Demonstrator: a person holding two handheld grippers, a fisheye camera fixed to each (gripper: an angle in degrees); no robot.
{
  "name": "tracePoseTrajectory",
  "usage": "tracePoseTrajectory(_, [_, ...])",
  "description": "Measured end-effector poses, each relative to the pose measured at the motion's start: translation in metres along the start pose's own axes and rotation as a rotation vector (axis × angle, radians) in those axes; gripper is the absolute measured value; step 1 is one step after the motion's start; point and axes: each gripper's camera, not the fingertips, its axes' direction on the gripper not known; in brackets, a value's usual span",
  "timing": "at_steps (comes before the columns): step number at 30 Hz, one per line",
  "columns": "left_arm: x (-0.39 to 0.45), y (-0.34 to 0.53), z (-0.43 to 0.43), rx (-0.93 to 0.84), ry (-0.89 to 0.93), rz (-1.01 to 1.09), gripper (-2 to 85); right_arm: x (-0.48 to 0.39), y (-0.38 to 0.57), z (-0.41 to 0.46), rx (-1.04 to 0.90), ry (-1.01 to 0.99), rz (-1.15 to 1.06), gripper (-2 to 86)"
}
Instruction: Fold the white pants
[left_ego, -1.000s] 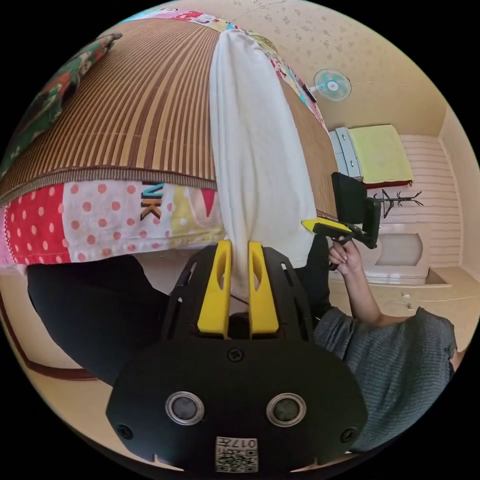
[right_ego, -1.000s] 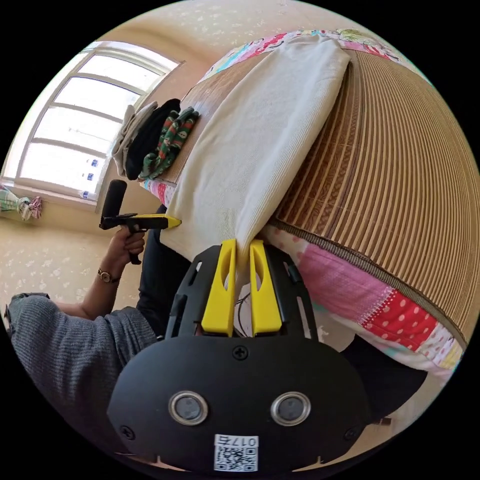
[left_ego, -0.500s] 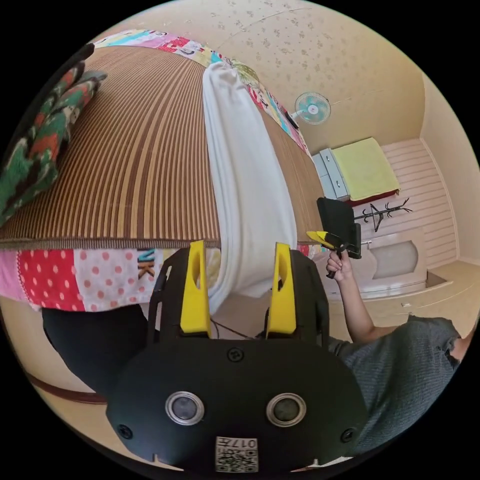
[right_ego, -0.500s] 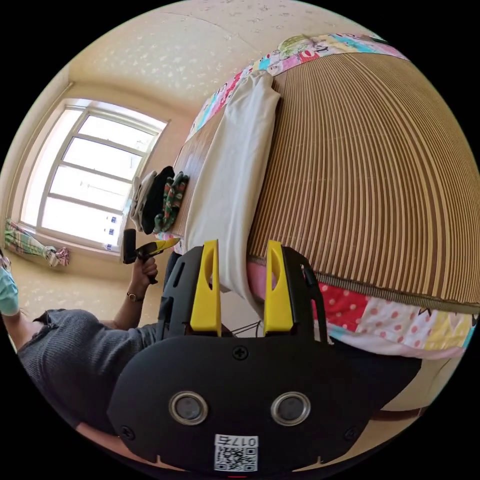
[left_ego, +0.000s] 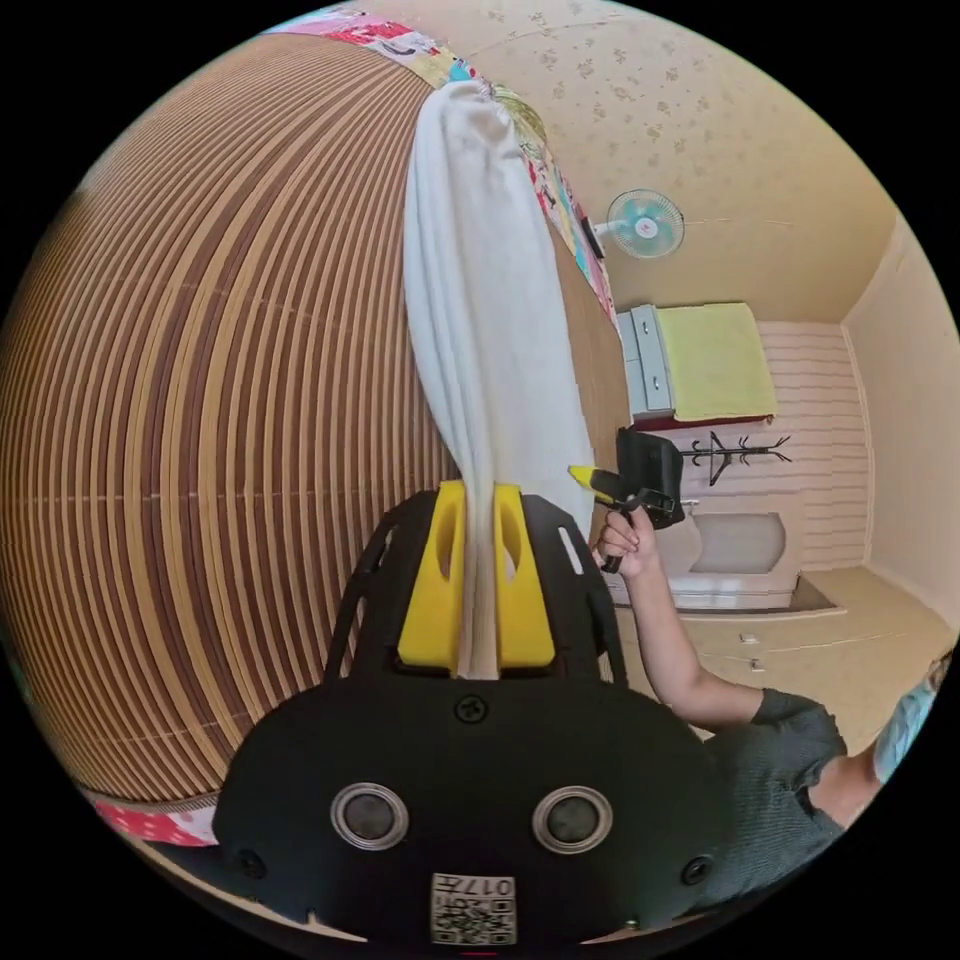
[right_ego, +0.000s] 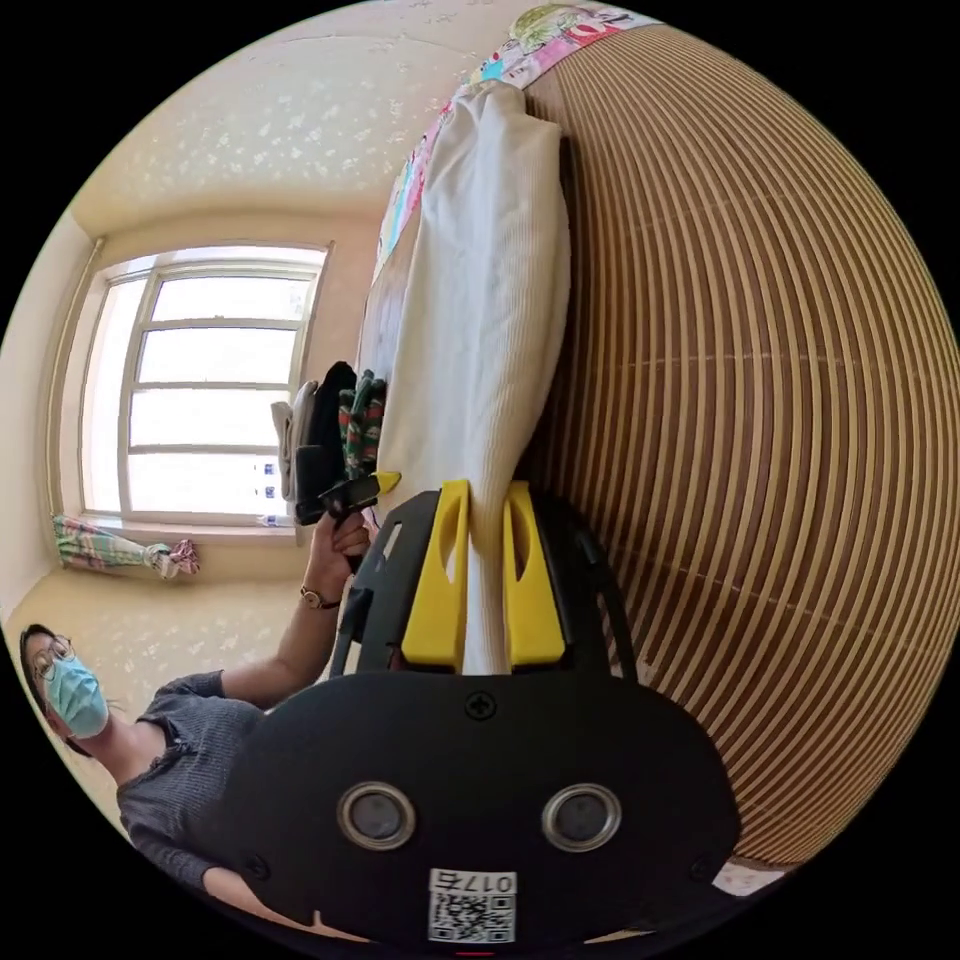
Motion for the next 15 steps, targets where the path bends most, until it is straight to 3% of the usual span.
tracePoseTrajectory(3, [0.029,0.038,-0.041,0.079,0.139,0.159,4.7,-0.030,0.039,-0.037,0.048,-0.168,-0.153,1.6])
tracePoseTrajectory(9, [0.153,0.122,-0.141,0.264,0.317,0.566,4.5,-0.161,0.133,-0.127,0.163,-0.224,-0.603,0.7])
tracePoseTrajectory(15, [0.311,0.197,-0.242,0.464,0.364,1.014,4.7,-0.319,0.226,-0.215,0.327,-0.219,-1.018,1.8])
